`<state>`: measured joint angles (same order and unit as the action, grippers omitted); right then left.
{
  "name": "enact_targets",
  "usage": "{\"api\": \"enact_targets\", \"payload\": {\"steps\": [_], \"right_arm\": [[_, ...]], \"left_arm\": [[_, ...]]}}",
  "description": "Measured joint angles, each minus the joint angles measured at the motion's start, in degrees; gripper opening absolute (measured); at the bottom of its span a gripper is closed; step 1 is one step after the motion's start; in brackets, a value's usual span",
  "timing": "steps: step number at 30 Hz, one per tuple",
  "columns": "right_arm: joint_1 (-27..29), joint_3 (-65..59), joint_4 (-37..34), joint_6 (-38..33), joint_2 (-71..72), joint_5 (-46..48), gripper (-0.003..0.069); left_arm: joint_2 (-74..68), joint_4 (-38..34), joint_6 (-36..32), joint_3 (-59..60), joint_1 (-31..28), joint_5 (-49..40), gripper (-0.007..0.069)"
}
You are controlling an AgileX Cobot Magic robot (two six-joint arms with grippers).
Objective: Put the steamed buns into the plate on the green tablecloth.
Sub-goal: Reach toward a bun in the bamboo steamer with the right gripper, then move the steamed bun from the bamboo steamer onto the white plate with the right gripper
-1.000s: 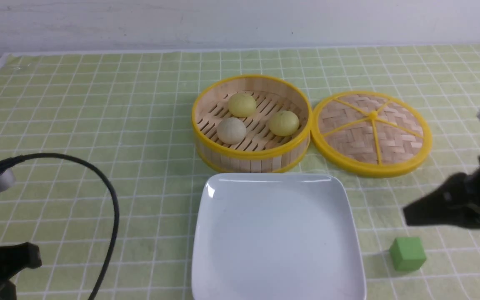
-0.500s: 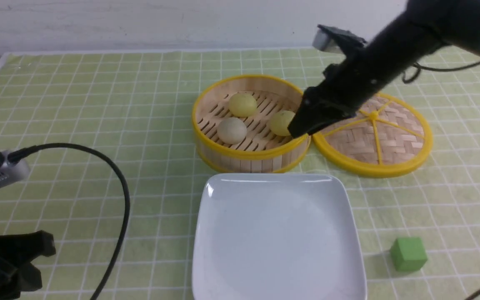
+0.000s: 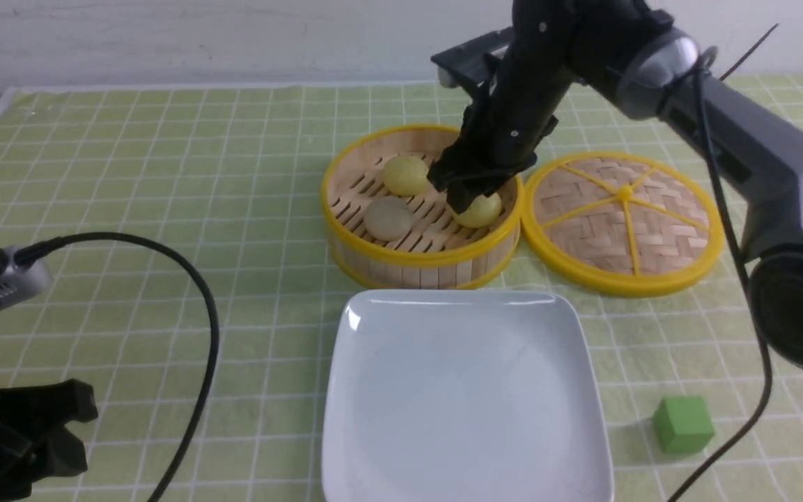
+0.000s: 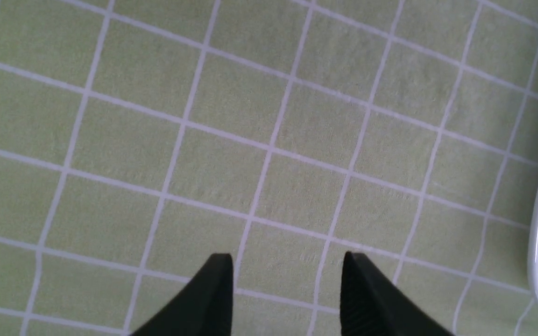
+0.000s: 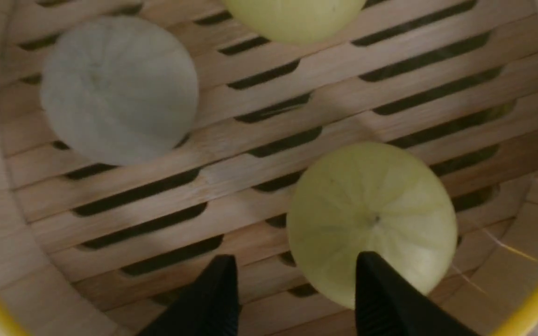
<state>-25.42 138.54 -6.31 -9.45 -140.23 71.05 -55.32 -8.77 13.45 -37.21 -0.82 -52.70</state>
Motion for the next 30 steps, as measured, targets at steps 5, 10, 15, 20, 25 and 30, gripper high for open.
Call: {"api": "enact_targets", "payload": {"steps": [5, 10, 15, 20, 25, 30], "right_arm": [[0.1, 0.1, 4.3, 2.4, -3.0, -1.5, 0.0349], [0.1, 0.7, 4.5, 2.5, -3.0, -0.9, 0.0212], [0.3, 1.3, 4.0, 2.5, -0.5, 0.0, 0.0011], [0.4, -3.6, 3.3, 5.1, 11.1, 0.0, 0.0011], [0.4, -21.3, 0.1, 7.2, 26.5, -0.3, 0.0011], [0.1, -49.7, -5.6, 8.3, 40.6, -3.2, 0.0012]], "left_arm": [[0.0, 0.1, 0.0, 0.0, 0.0, 0.0, 0.0340], [0.0, 0.2, 0.0, 0.0, 0.0, 0.0, 0.0338], [0.0, 0.2, 0.0, 0.0, 0.0, -1.5, 0.0338], [0.0, 0.2, 0.0, 0.0, 0.0, -2.7, 0.0338], [0.0, 0.2, 0.0, 0.0, 0.0, -2.8, 0.0338], [0.0, 0.2, 0.0, 0.0, 0.0, -2.9, 0.0338]]}}
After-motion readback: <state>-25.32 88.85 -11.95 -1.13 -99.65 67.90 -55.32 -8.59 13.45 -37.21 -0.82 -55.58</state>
